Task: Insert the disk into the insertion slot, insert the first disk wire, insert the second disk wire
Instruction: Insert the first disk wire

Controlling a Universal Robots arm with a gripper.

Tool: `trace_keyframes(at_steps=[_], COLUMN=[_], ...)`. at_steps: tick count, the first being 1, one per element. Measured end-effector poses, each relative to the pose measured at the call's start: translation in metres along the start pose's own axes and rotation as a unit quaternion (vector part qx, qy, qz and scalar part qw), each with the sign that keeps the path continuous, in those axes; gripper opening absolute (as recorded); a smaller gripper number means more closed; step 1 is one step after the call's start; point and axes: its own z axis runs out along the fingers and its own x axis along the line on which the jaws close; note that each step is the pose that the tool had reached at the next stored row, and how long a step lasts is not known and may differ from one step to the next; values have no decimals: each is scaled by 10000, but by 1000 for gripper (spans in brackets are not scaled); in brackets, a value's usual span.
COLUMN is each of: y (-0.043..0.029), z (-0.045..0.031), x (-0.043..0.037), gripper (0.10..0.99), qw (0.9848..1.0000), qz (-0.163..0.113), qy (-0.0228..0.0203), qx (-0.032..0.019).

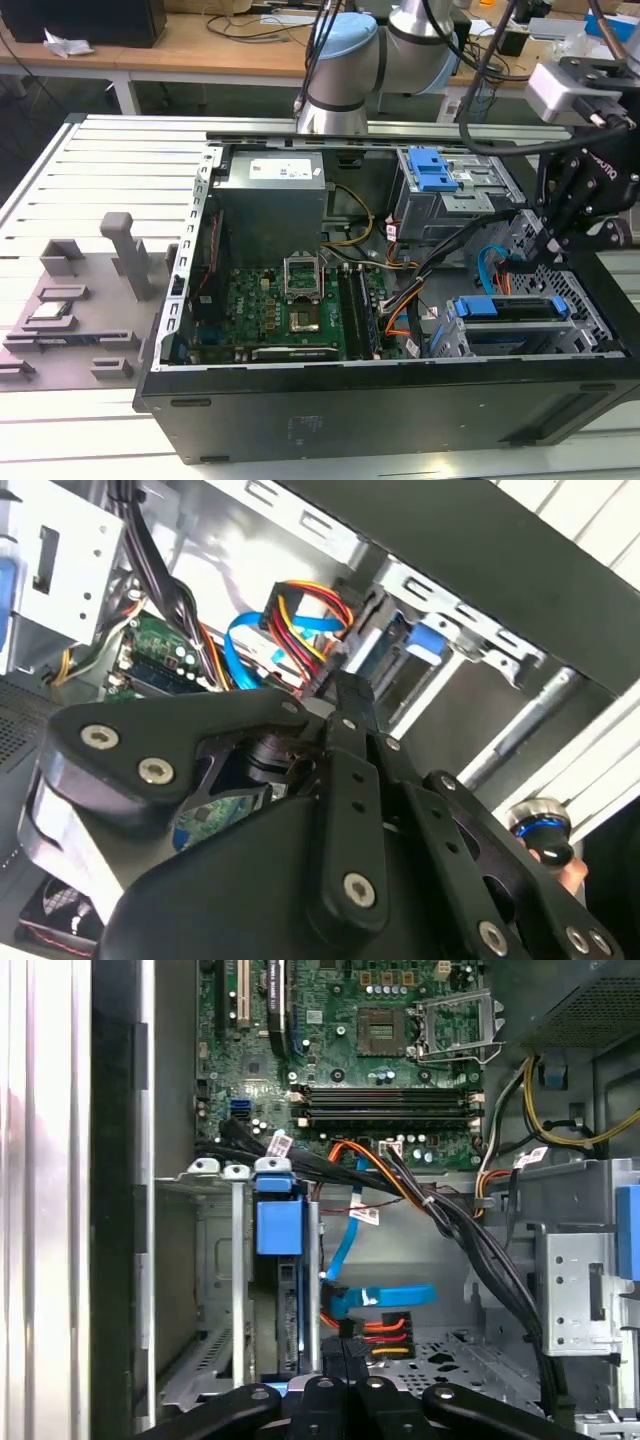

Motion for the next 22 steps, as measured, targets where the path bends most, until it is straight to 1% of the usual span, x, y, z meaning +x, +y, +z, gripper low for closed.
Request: trace_keyframes(at_steps=[2,10,12,13,14,15,19,20,21,22], y=[-1,-1,-1,-1,-1,-1,12,11,11,12], z=[22,23,23,23,23,25,75,109,134,144], x=[-36,-36,-36,-36,-36,-37,-37,-37,-37,-37], gripper=[106,114,235,235,302,302,302,302,302,302], qw=[10000,10000,10000,10000,10000,10000,10000,10000,10000,10000], qz=[0,1,0,0,1,1,1,0,1,2], qy=[1,9,10,11,12,14,17,22,38,52], qx=[0,0,0,0,0,0,0,0,0,1])
